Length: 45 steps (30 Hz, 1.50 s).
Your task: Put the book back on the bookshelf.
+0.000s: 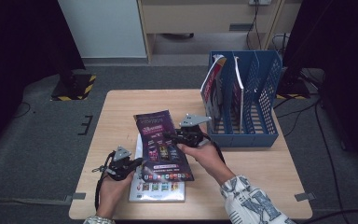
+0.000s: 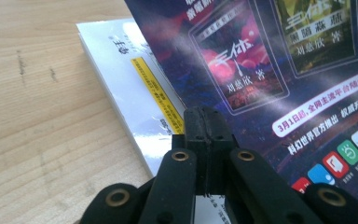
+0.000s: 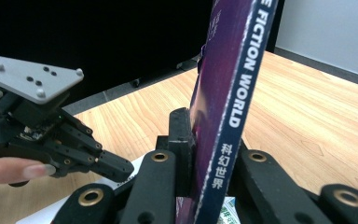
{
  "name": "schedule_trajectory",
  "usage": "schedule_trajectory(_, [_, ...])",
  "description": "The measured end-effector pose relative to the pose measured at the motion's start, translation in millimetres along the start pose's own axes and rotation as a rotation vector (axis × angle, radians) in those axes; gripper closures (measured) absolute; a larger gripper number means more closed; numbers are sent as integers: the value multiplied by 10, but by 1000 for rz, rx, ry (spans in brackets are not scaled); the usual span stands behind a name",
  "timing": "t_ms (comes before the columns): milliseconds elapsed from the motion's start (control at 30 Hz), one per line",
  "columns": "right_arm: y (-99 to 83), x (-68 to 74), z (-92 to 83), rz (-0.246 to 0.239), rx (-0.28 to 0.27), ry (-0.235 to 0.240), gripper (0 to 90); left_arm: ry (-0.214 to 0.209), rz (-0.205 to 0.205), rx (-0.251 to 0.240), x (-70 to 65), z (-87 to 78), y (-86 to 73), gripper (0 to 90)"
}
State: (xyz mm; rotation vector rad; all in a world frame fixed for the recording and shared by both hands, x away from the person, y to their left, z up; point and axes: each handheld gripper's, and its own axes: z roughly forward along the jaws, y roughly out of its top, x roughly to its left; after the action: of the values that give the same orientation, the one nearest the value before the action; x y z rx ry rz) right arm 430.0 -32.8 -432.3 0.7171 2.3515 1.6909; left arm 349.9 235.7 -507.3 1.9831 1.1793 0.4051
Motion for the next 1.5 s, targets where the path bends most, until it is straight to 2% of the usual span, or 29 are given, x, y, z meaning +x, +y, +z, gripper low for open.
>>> schedule_trajectory(167, [11,19,-6,-10,-11,-7,818,0,-24,-15,-12,10,1,898])
schedule_trajectory(267, [46,41,-26,-14,-35,-16,831,-15,-62,-45,10,3,-4,799])
schedule_trajectory(333, [76,55,-39,-22,-46,-21,839,-28,-71,-58,2,22,-4,736])
schedule_trajectory(400, [109,69,-50,-32,-60,-24,842,-39,-86,-57,-3,44,-2,610])
schedule_trajectory(500, [132,72,-60,-32,-63,-23,842,-55,-92,-57,-5,61,-1,512])
schedule_trajectory(533, [156,75,-74,-37,-72,-27,843,-81,-101,-60,-10,77,-3,501])
schedule_trajectory(733, [195,72,-99,-39,-96,-25,843,-109,-98,-59,-34,115,-2,422])
schedule_trajectory(867, [220,74,-117,-39,-120,-19,843,-131,-98,-40,-32,144,-9,389])
schedule_trajectory(1067, [243,97,-111,-41,-131,-8,843,-156,-107,-41,-9,157,-17,389])
schedule_trajectory(1167, [255,106,-108,-44,-137,-5,843,-175,-112,-47,2,155,-14,421])
schedule_trajectory(1233, [264,112,-106,-45,-140,-1,843,-185,-101,-45,15,156,-4,472])
schedule_trajectory(1267, [269,116,-106,-46,-141,0,843,-204,-103,-44,18,160,2,506])
schedule_trajectory(1300, [269,116,-106,-46,-141,0,843,-204,-103,-44,18,160,2,570])
schedule_trajectory(1333, [272,118,-108,-46,-142,2,843,-206,-97,-47,21,160,11,570])
schedule_trajectory(1433, [276,119,-129,-52,-148,5,843,-212,-111,-51,49,139,36,715])
schedule_trajectory(1500, [277,106,-143,-51,-153,1,843,-220,-130,-60,79,133,46,768])
